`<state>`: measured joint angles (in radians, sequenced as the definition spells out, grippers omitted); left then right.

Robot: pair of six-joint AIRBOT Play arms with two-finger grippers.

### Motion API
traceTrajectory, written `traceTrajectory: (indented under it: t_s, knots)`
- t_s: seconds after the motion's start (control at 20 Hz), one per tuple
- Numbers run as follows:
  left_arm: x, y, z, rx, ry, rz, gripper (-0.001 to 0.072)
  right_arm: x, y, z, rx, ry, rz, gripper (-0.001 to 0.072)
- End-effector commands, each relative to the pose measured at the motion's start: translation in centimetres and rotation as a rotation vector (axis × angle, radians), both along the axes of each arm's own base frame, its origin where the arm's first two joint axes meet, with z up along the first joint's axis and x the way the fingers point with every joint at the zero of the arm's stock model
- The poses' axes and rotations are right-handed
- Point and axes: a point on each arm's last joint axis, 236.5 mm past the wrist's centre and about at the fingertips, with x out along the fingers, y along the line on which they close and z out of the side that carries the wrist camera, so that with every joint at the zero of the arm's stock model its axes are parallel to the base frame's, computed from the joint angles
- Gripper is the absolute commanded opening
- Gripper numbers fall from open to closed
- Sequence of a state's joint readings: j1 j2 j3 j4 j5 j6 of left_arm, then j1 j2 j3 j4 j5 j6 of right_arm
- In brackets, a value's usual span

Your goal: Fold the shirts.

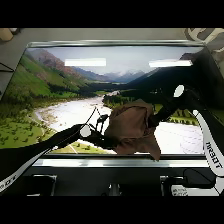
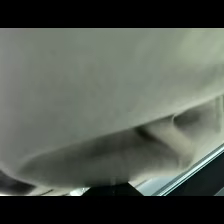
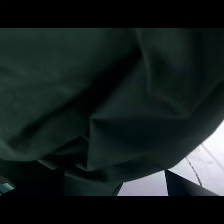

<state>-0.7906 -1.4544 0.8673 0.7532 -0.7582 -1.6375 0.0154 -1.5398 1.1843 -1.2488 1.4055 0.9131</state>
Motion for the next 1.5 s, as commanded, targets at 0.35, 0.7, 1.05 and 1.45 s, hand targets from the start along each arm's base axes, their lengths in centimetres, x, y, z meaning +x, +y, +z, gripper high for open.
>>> traceTrajectory:
  t_s: [0.35,0.7,1.05,1.45]
  knots:
    - [4.1,1.8,4.0,-0.024,-0.175,-0.006,0.0020,0.2,0.8,0.4,0.046,0.011,0.067,0.0015]
    - [15.1,14.3,34.6,0.085,-1.018,0.066,0.0020,4.4,1.3,38.5,0.061,-1.130,0.044,0.0014]
    - [4.8,17.1,60.5,-0.302,-1.551,0.211,0.0020,-10.3,1.8,55.8,0.226,-1.630,-0.090,0.0015]
    - [12.2,16.4,49.1,0.093,-1.350,0.095,0.0020,-5.5,1.7,40.3,0.104,-0.979,-0.003,0.0016]
